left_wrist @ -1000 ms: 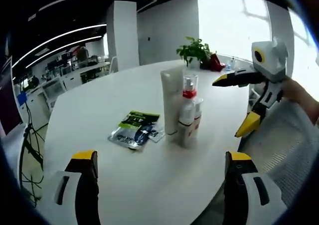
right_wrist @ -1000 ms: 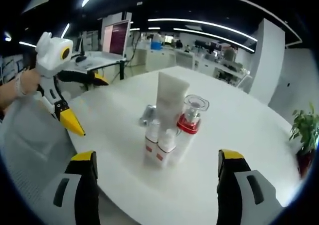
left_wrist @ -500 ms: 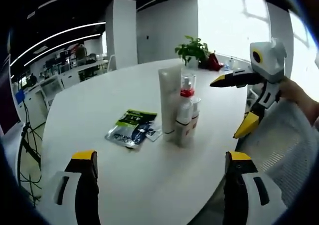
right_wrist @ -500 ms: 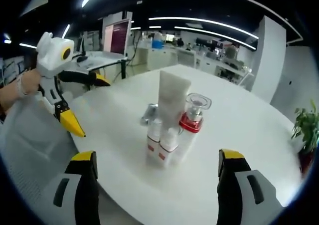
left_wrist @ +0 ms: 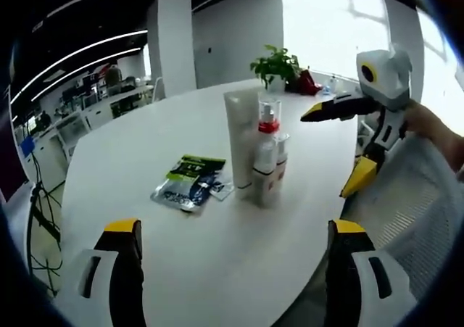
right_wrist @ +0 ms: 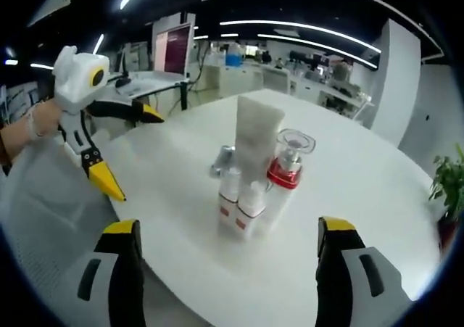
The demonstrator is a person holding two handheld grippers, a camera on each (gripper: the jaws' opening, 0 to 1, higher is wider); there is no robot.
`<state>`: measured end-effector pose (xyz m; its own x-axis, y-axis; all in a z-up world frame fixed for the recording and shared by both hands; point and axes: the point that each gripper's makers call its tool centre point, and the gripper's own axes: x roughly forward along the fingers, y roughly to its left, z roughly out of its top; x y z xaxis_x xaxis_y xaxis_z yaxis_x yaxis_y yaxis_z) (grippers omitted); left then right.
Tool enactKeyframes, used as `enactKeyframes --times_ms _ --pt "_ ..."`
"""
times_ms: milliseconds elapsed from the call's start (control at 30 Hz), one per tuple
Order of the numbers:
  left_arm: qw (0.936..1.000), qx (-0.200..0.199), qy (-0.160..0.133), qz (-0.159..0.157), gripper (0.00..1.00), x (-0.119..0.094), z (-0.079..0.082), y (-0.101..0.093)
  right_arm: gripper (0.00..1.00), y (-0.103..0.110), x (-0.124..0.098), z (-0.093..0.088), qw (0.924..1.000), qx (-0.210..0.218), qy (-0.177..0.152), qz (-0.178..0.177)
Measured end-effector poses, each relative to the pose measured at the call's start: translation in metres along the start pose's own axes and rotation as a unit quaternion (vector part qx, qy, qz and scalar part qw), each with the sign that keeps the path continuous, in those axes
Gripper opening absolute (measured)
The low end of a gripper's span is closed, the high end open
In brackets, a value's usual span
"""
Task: Arrange the skincare products in the storage area until every visible bottle or jar stands upright without overlapping.
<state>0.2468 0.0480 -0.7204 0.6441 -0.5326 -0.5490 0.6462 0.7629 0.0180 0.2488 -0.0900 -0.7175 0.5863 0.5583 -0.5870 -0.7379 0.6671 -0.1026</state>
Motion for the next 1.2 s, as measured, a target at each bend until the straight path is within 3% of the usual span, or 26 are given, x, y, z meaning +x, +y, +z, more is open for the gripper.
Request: enactKeyframes --times_ms 100,333,433,500,633,833,900,1200 --pt "1.0 -0.003 -0.002 -0.001 0.99 0.0 0.001 0.001 1.0 0.003 -0.002 0.005 0.9996 0.014 -0.005 0.023" --pt "0.9999 -0.009 -0.004 -0.003 0.99 -0.001 0.004 -0.001 1.0 -0.018 -0.014 0.028 0.999 0.006 -0.015 0.043" --pt "0.9999 -0.009 -0.002 -0.006 0.99 -0.001 0.003 -0.003 1.0 -0.02 -0.016 0.044 0.9953 0.018 -0.026 0.091" --pt "0.9999 -0.01 -0.003 -0.006 0.99 -0.002 0.003 -0.003 1.0 -0.026 -0.016 0.051 0.9946 0.008 -0.022 0.101" --pt "0.9999 -0.014 -0.006 -0.003 0.98 -0.003 0.003 0.001 1.0 -0.036 -0.014 0.062 0.9928 -0.015 -0.01 0.119" --pt "0.9999 -0.015 -0.003 0.0 0.98 -0.003 0.002 0.003 0.99 -0.052 -0.004 0.087 0.9876 -0.008 -0.01 0.156" --pt "0.9999 -0.013 0.001 0.0 0.98 -0.002 0.0 0.003 0.94 -0.056 0.0 0.092 0.9861 -0.009 -0.002 0.166" --pt "0.9998 -0.015 0.005 0.01 0.97 -0.003 -0.002 0.009 0.89 -0.072 0.02 0.128 0.981 -0.009 -0.011 0.194"
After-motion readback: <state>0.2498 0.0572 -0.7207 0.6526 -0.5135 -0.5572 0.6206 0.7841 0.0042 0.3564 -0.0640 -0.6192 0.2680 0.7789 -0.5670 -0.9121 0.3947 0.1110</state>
